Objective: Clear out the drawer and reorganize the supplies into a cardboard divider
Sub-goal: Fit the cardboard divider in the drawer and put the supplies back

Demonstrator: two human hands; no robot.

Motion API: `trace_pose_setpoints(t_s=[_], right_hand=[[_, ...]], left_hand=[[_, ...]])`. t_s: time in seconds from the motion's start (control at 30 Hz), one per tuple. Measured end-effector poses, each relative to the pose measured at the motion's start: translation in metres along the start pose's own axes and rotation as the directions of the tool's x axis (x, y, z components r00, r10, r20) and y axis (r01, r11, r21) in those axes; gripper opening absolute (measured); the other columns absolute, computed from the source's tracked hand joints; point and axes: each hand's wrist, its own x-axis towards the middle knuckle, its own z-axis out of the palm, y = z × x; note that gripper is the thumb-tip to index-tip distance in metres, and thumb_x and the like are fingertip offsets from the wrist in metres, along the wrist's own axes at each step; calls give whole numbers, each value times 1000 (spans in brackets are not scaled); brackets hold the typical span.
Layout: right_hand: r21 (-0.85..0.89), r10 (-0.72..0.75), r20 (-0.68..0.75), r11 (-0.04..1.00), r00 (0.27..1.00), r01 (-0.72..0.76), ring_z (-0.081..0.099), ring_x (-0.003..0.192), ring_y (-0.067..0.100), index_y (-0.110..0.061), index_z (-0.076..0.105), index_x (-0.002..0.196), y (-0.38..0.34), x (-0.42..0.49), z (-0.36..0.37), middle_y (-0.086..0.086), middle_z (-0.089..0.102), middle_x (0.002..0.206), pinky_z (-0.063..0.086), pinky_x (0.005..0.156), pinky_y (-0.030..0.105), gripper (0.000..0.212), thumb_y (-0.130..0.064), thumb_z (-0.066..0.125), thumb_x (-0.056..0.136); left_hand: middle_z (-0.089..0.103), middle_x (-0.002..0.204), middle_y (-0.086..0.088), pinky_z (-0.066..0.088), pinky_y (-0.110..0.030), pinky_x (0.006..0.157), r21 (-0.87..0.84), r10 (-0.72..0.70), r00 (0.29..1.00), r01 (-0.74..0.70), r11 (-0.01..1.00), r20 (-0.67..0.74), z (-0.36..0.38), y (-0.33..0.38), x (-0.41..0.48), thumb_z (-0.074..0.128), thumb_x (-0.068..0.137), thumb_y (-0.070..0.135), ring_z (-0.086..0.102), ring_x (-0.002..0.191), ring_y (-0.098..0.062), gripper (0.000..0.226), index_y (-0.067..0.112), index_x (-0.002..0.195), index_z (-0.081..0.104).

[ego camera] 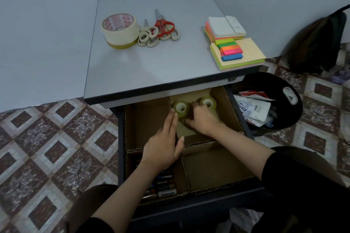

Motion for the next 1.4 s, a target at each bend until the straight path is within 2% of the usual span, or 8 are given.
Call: trace_pose_setpoints(t_s=[0.17,0.37,0.5,0.63,0.8,1.07,1.33,1.4], right_hand=[[-61,-52,-6,997,999,51,65,84,20,-8,63,107,1,-24,-13,9,67,97,56,75,32,20,-18,54,92],[-52,-170,-6,984,985,169,63,80,14,-15,66,106,-16,-50,-35,4,68,96,55,75,28,19,-18,51,94],[-15,-282,-58,960,958,281,61,87,9,-17,66,108,-44,-61,-61,-1,66,99,52,82,25,19,-21,54,93],[-28,-385,-119,923,915,384,58,86,7,-17,68,102,-75,-56,-95,-4,66,96,50,83,25,18,-24,54,93],[-59,-450,-193,892,872,447,54,78,6,-16,70,97,-103,-24,-120,-4,68,93,45,74,19,18,-24,55,91],[-22,-454,-226,887,862,461,57,74,12,-14,71,89,-122,24,-125,0,69,86,49,73,30,19,-22,55,89],[-11,-435,-195,897,879,441,51,70,7,-15,71,85,-118,52,-120,-2,67,85,46,69,26,17,-21,55,88],[5,-428,-191,900,883,437,50,68,5,-15,70,83,-119,56,-118,-4,66,83,43,66,21,16,-21,56,88]], left_hand=[[-20,154,12,45,-20,62,-40,-27,1000,27,999,9,-5,3,-2,28,97,49,56,95,-10,68,20,149,-5],[15,155,3,29,-30,110,-232,-71,997,71,970,9,-33,5,2,39,97,42,26,139,-14,58,19,147,21],[52,130,2,33,-20,102,-223,-64,958,1,975,-278,-89,-7,2,54,92,22,43,123,-9,26,15,115,62],[67,98,-1,45,-20,78,-289,-183,848,37,957,-498,-159,-31,17,59,89,15,58,86,-10,14,10,98,68],[58,119,-8,41,-23,84,-422,-419,735,198,885,-533,-201,-67,50,65,85,22,54,97,-15,34,8,115,60],[24,151,-14,23,-32,111,-479,-515,803,339,810,-302,-209,-102,109,75,76,34,24,139,-26,97,1,146,17],[53,128,-7,44,-40,98,-562,-560,779,337,755,-284,-199,-116,146,80,41,61,51,118,-25,110,7,129,43],[58,117,-2,49,-38,91,-581,-557,772,313,752,-305,-192,-118,151,82,42,57,56,109,-21,94,13,119,50]])
